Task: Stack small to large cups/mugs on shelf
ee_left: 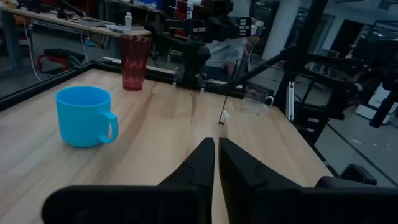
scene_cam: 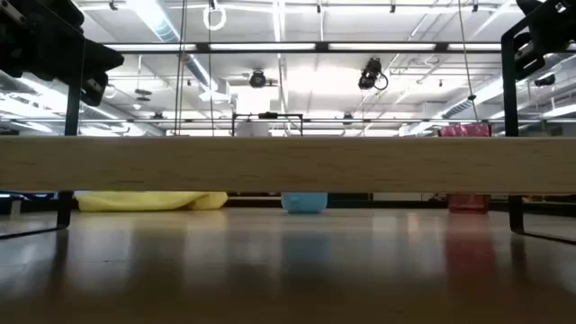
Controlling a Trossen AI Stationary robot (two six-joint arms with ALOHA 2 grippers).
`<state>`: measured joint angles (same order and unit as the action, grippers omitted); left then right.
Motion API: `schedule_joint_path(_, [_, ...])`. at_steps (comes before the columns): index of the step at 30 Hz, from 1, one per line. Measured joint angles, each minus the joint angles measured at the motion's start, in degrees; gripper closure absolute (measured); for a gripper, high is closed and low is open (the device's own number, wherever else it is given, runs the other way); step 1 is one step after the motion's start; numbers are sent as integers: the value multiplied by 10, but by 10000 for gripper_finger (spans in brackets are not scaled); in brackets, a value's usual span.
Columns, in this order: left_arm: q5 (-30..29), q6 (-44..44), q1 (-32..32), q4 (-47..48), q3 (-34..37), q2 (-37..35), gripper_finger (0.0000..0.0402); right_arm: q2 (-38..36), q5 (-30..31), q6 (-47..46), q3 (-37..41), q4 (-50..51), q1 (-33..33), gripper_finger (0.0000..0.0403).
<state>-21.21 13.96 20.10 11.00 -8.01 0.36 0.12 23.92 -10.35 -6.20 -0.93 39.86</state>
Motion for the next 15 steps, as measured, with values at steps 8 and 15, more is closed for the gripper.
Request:
schedule_joint_path(8, [0, 0, 0, 0, 0, 0, 367, 0, 0, 0, 0, 0, 0, 288])
schedule_joint_path(15, [0, 0, 0, 0, 0, 0, 376, 0, 0, 0, 0, 0, 0, 288])
